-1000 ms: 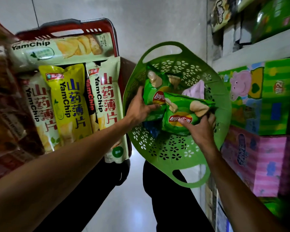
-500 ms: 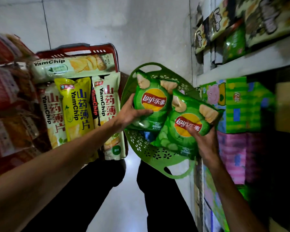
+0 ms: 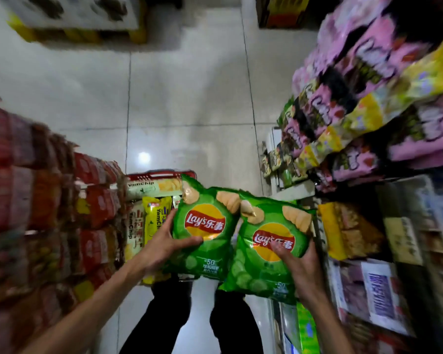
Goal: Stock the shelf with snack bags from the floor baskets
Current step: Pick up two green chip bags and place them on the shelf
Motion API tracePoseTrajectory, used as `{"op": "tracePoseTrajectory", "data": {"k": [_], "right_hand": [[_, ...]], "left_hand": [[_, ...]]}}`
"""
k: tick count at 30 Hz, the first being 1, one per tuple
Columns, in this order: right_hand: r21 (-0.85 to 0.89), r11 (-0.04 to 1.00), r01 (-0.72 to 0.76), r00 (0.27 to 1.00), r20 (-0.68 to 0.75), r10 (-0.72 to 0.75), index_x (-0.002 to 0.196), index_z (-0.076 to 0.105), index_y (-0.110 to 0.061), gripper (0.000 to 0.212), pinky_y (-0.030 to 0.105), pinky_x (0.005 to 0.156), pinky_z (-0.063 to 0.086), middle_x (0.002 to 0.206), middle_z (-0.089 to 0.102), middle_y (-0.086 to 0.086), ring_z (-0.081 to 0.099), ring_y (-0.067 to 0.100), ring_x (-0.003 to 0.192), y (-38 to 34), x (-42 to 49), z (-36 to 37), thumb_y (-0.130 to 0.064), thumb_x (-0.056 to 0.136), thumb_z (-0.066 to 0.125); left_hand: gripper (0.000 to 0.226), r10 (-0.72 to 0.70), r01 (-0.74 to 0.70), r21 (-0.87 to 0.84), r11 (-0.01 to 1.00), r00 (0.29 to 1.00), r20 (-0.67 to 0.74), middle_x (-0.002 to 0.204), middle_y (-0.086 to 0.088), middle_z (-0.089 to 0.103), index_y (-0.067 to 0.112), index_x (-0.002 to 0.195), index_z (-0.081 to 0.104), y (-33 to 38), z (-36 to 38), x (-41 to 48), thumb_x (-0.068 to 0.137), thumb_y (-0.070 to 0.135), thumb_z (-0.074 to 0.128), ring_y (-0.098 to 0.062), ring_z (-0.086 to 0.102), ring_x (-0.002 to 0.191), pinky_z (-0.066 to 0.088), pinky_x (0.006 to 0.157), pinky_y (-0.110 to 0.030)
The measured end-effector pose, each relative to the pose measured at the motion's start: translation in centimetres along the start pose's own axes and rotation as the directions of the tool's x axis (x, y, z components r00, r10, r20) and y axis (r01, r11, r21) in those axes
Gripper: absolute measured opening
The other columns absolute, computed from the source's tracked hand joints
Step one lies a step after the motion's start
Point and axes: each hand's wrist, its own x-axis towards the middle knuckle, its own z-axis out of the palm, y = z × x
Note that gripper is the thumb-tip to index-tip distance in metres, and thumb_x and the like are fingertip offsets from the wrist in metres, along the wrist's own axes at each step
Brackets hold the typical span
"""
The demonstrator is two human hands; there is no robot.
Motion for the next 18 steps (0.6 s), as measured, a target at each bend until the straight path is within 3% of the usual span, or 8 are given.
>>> {"op": "tracePoseTrajectory", "data": {"k": [2, 4, 6, 9, 11, 15, 18], "right_hand": [[0.019, 0.996, 0.085, 0.995, 0.044, -0.086, 0.12, 0.058, -0.039, 0.087, 0.041, 0.09, 0.057, 0.109, 0.074, -0.013, 0.071, 0.01, 0.1, -5.2, -2.4, 0.8, -0.059, 0.041, 0.089], [0.021, 0.984, 0.179, 0.976, 0.123, -0.18, 0.11, 0.06, -0.045, 0.074, 0.031, 0.082, 0.058, 0.103, 0.073, -0.02, 0.071, 0.007, 0.095, -10.4, -4.5, 1.7, -0.057, 0.042, 0.087], [0.054, 0.958, 0.283, 0.937, 0.198, -0.288, 0.108, 0.061, -0.038, 0.065, 0.025, 0.078, 0.059, 0.1, 0.074, -0.02, 0.072, 0.006, 0.091, -16.1, -7.4, 2.6, -0.048, 0.048, 0.083], [0.133, 0.896, 0.424, 0.831, 0.338, -0.443, 0.113, 0.062, -0.023, 0.065, 0.014, 0.065, 0.055, 0.095, 0.076, -0.016, 0.072, 0.0, 0.079, -23.5, -12.0, 4.3, -0.033, 0.054, 0.087], [0.207, 0.863, 0.461, 0.755, 0.42, -0.504, 0.121, 0.06, -0.02, 0.069, 0.024, 0.069, 0.059, 0.103, 0.076, 0.0, 0.074, 0.011, 0.085, -27.4, -15.2, 5.4, -0.019, 0.059, 0.09], [0.356, 0.782, 0.512, 0.545, 0.569, -0.616, 0.122, 0.06, -0.033, 0.072, 0.044, 0.087, 0.056, 0.116, 0.072, 0.005, 0.071, 0.028, 0.103, -34.2, -24.1, 8.1, -0.045, 0.058, 0.09], [0.418, 0.749, 0.514, 0.38, 0.671, -0.636, 0.123, 0.06, -0.032, 0.08, 0.055, 0.092, 0.054, 0.118, 0.072, 0.006, 0.07, 0.03, 0.105, -37.4, -32.1, 10.5, -0.052, 0.053, 0.09]], "left_hand": [[0.09, 0.1, -0.101, -0.016, 0.995, 0.993, -0.065, 0.106, -0.005, 0.076, 0.042, 0.117, 0.053, 4.2, -0.6, -4.7, 0.041, 0.026, 0.099, -0.024, 0.074, 0.094, 0.061, 0.073, -0.035], [0.098, 0.212, -0.212, 0.015, 0.977, 0.969, -0.126, 0.103, -0.003, 0.077, 0.033, 0.123, 0.052, 8.4, -1.4, -9.5, 0.037, 0.036, 0.099, -0.021, 0.075, 0.09, 0.061, 0.071, -0.033], [0.105, 0.33, -0.326, 0.053, 0.944, 0.923, -0.199, 0.101, 0.0, 0.077, 0.03, 0.122, 0.052, 12.0, -1.8, -15.4, 0.03, 0.047, 0.098, -0.017, 0.074, 0.087, 0.06, 0.07, -0.029], [0.096, 0.471, -0.476, 0.069, 0.877, 0.82, -0.326, 0.098, 0.001, 0.078, 0.034, 0.114, 0.057, 15.6, -2.2, -24.7, 0.029, 0.05, 0.098, -0.013, 0.073, 0.084, 0.059, 0.069, -0.026], [0.09, 0.536, -0.561, 0.058, 0.825, 0.747, -0.394, 0.099, -0.001, 0.077, 0.039, 0.111, 0.06, 16.8, -2.4, -30.4, 0.03, 0.047, 0.098, -0.014, 0.073, 0.084, 0.059, 0.068, -0.028], [0.078, 0.632, -0.712, 0.11, 0.693, 0.527, -0.567, 0.107, -0.003, 0.076, 0.047, 0.108, 0.064, 17.3, -2.5, -44.0, 0.038, 0.041, 0.098, -0.016, 0.072, 0.091, 0.06, 0.076, -0.032], [0.081, 0.636, -0.785, 0.15, 0.601, 0.356, -0.685, 0.113, -0.012, 0.073, 0.038, 0.115, 0.063, 15.0, -2.0, -54.7, 0.042, 0.038, 0.098, -0.025, 0.071, 0.096, 0.059, 0.084, -0.042]]}}
